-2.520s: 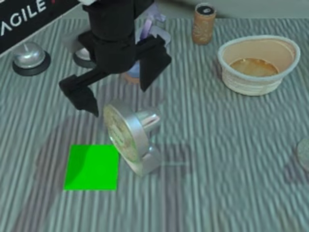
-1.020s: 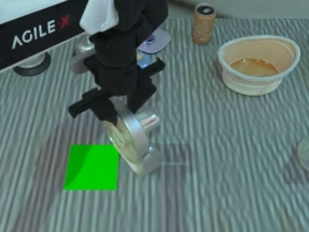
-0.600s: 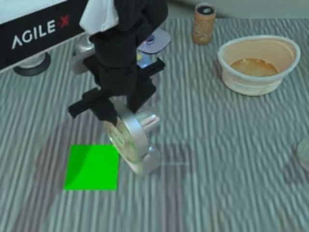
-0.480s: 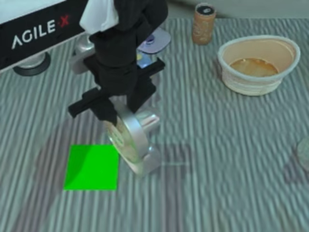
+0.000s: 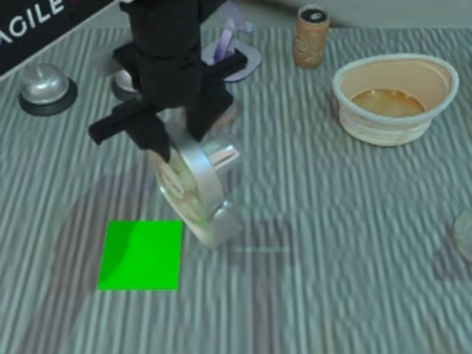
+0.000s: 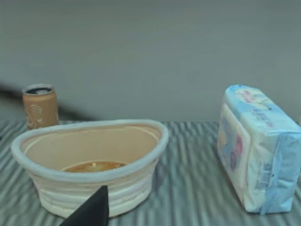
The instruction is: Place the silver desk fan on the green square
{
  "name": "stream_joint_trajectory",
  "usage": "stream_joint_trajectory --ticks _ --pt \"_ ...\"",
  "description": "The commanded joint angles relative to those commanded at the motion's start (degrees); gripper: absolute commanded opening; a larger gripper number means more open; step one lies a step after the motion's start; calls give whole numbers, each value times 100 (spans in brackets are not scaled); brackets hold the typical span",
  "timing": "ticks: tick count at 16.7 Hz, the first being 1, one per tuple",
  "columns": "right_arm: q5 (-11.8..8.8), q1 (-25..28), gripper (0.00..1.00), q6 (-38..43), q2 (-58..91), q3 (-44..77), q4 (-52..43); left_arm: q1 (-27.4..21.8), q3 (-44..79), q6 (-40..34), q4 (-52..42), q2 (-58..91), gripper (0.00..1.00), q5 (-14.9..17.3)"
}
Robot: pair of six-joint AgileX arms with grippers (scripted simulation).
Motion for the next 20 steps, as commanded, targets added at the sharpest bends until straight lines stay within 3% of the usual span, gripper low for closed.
stream_joint_trajectory --ticks 5,8,17,20 --pt "0 0 100 0 0 0 0 -27 -13 -4 4 -21 0 0" --pt "0 0 100 0 0 0 0 33 -275 -393 56 -187 0 11" --pt "0 0 100 0 0 0 0 556 -2184 -3789 600 -1578 0 114" --pt "0 0 100 0 0 0 0 693 -2709 -4494 748 -1950 0 144"
